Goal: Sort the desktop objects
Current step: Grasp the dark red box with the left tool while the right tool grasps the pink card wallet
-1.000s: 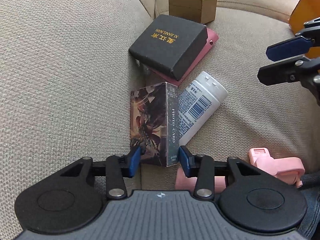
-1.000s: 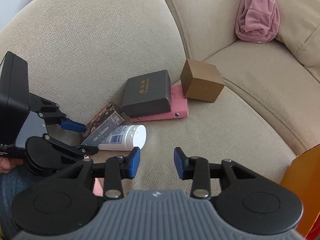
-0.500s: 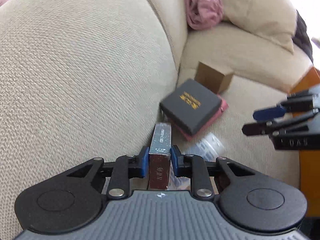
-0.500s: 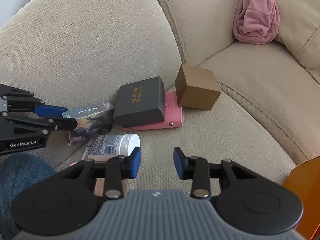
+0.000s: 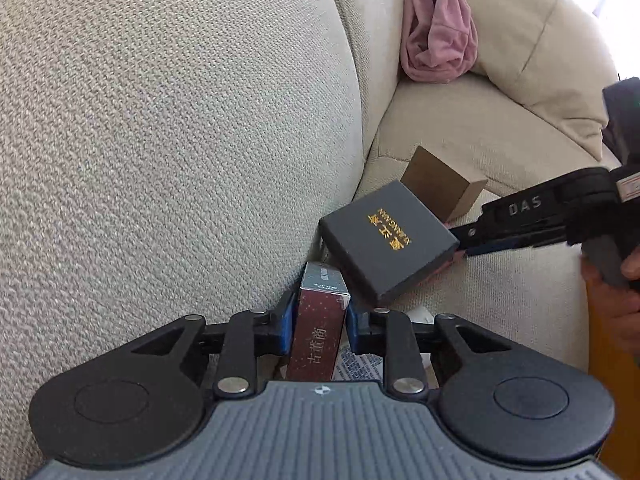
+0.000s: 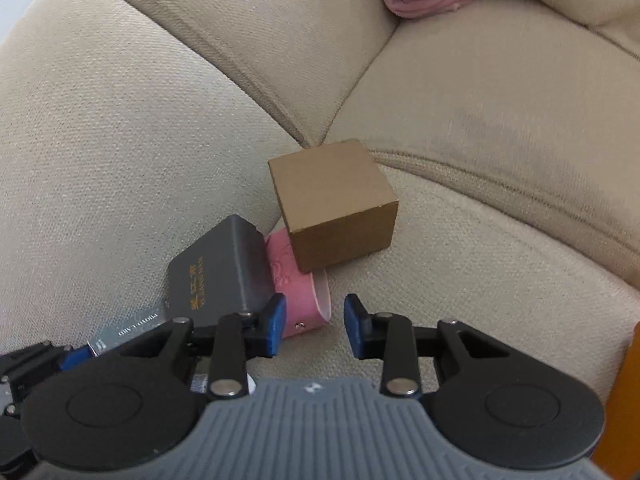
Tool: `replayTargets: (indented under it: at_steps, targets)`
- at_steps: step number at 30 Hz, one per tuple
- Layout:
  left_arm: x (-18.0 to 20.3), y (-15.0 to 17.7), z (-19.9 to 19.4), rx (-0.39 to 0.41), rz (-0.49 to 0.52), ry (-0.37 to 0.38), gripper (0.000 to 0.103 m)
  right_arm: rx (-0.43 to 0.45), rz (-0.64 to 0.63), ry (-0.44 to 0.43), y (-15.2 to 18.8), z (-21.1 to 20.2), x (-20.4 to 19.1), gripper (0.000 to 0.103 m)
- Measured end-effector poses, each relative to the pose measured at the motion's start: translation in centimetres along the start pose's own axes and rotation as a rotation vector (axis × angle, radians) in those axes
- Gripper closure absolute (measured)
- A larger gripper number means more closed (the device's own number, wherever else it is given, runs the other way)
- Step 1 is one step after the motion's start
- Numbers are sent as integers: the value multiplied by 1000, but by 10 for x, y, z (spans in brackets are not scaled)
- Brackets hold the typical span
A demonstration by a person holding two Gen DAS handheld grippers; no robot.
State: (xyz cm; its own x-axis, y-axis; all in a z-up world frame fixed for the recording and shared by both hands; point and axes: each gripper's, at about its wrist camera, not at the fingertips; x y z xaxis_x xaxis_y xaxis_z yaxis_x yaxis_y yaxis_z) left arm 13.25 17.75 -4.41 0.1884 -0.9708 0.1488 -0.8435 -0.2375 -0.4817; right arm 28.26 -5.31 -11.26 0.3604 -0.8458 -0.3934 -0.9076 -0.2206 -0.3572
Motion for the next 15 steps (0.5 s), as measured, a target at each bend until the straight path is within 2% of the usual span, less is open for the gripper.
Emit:
replayTargets:
  at_steps: [8,12,15]
  targets:
    - [-5,-7,-4,4,-32,18,75,-12,96,-71,-6,20,11,66]
    - [-8,-4,-7,-1,-30,25,75,-25,81,-89,1,14,7,77]
    - [5,2,-1,-8,21,26,75,-26,56,-98,15,4,-2,83]
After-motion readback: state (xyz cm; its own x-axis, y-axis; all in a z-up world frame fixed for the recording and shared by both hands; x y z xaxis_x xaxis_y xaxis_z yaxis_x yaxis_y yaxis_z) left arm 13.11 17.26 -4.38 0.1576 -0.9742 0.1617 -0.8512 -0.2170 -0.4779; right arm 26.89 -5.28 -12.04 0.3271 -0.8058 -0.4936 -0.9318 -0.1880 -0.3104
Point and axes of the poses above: each gripper's, at about its wrist camera, not at the fingertips, and z roughly the way its jaws point, x to its right, y to its underside, and after that the axes turned 9 degrees about -z, right-handed
